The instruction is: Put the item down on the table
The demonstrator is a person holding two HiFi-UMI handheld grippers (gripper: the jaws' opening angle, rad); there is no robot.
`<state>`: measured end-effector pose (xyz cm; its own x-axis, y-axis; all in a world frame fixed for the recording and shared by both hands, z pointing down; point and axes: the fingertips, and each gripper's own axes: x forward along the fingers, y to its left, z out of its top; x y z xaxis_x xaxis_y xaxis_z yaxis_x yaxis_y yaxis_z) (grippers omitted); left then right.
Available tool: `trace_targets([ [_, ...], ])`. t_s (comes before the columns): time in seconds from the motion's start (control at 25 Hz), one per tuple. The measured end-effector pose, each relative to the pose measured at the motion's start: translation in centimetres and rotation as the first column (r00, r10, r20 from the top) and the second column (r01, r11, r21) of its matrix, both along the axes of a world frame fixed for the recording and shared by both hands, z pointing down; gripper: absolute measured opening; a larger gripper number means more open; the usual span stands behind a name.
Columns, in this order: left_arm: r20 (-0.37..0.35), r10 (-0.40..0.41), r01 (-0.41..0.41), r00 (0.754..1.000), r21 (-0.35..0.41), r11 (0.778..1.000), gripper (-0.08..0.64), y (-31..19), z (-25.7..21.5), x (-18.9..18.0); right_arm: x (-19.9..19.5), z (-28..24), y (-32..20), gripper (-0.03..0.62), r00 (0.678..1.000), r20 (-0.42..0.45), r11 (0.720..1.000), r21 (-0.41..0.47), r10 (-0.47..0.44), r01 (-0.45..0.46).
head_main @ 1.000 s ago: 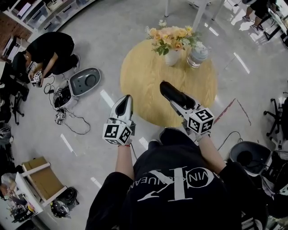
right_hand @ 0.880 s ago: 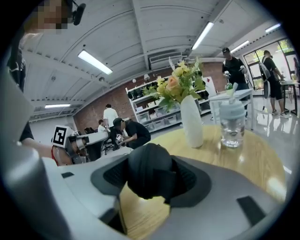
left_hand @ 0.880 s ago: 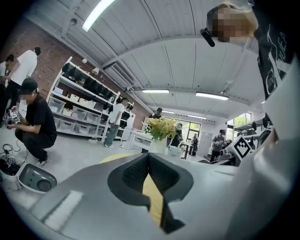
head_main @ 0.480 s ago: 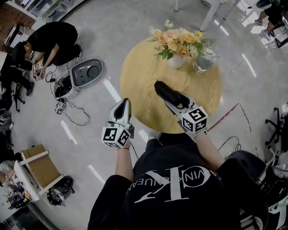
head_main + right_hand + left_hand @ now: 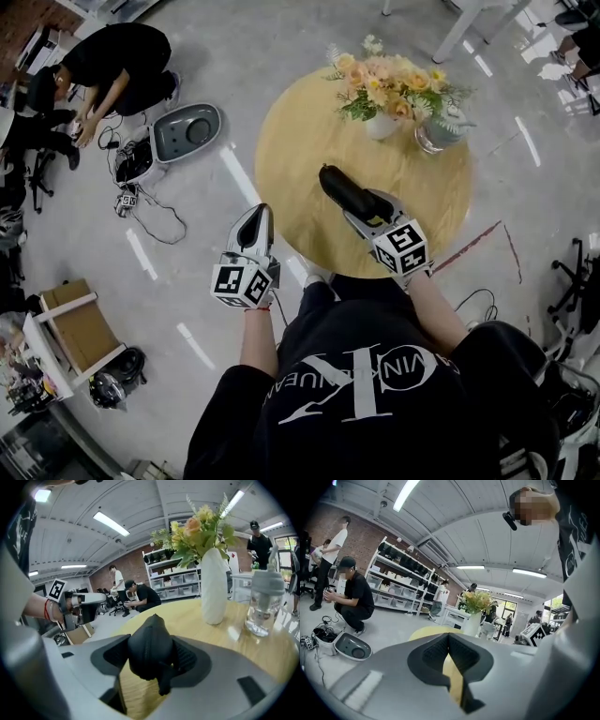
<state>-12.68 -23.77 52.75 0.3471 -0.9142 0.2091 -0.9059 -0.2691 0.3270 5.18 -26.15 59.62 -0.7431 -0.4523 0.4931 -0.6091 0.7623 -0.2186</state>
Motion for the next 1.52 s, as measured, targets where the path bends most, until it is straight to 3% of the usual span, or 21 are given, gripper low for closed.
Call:
trace_targets([
  [0.24, -0.005, 0.013, -0.013, 1.0, -0.013, 1.0, 0.012, 0.5, 0.3, 0.5, 0.5, 2.6, 1.4, 0.265, 0.999, -0.032, 0.993, -0.121, -0.006, 0.002],
  [0.6, -0.018, 0.007, -0.008, 1.0, -0.031, 1.0, 0.012, 1.7, 0.5, -0.2, 0.6, 3.8, 1.7, 0.265, 0.997, -0.074, 0.988, -0.157, 0.001, -0.013],
  [1.12, -0.039, 0.081, -0.081, 0.996, -0.004, 0.997, 0.012, 1.6, -0.3, 0.5, 3.2, 1.9, 0.8, 0.27, 0.987, -0.076, 0.981, -0.118, 0.144, -0.153],
  [1.32, -0.054, 0.088, -0.088, 0.995, 0.006, 0.996, 0.012, 2.1, -0.6, 0.1, 4.7, 1.5, 0.9, 0.273, 0.972, -0.076, 0.967, -0.114, 0.222, -0.23],
  [1.52, -0.056, 0.112, -0.111, 0.992, 0.03, 0.993, 0.012, 2.1, -1.2, 0.3, 6.5, -0.2, 0.7, 0.275, 0.951, -0.017, 0.946, -0.097, 0.309, -0.31],
])
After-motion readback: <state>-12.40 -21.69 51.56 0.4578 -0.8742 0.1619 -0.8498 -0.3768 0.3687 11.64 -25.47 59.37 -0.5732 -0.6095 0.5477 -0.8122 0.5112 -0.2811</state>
